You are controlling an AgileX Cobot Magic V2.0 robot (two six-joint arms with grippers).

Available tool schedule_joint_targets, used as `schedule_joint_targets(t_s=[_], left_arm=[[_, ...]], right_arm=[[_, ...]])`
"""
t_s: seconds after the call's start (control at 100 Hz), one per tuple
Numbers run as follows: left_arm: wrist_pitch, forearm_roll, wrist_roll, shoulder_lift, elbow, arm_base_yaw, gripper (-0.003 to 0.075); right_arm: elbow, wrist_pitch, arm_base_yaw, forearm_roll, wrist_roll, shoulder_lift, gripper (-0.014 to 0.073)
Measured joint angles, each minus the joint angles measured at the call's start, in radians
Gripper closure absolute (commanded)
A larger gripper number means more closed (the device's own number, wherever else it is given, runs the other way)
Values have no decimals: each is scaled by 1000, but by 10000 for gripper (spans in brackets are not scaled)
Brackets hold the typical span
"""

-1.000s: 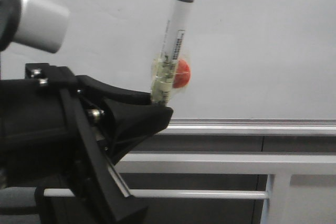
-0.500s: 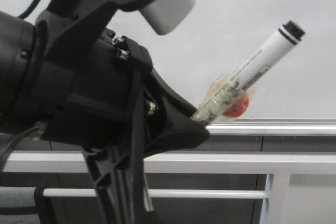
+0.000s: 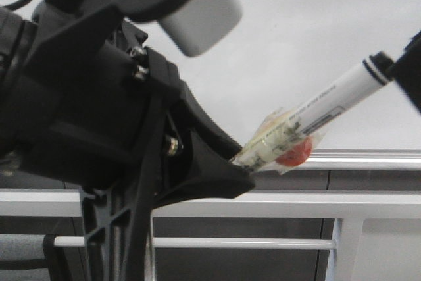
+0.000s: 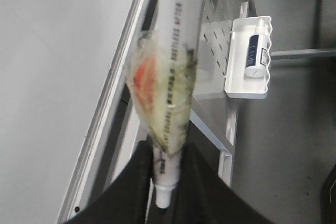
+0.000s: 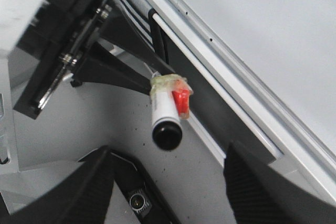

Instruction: Write number 1 on whiteboard

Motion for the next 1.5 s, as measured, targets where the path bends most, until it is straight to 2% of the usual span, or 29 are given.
schedule_joint_targets(t_s=[0.45,0.94,0.99,1.06,1.13,1.15,1.18,1.34,1.43,1.5], left_arm=[[25,13,0,-4,-12,0,741],[-18,16,0,-4,-12,0,741],[-18,16,0,-4,-12,0,741],[-18,16,0,-4,-12,0,741],[-18,16,0,-4,-12,0,741],[-18,17,0,-4,-12,0,741],[-18,17,0,-4,-12,0,740],[-20,17,0,-4,-14,0,721],[-20,17,0,-4,-14,0,636],[-20,17,0,-4,-14,0,533]], right_arm=[[-90,-26,19,0,0,143,179],[-90,-22,20,0,-2,161,180],[-90,-20,20,0,-2,161,204],[-90,-20,20,0,-2,161,300],[-90,-20,20,0,-2,161,501],[-90,-18,20,0,-2,161,597],[-90,-18,20,0,-2,161,663],[-90,-14,20,4,-5,161,657],[-90,-14,20,4,-7,161,658],[-90,-12,20,6,-7,161,658]])
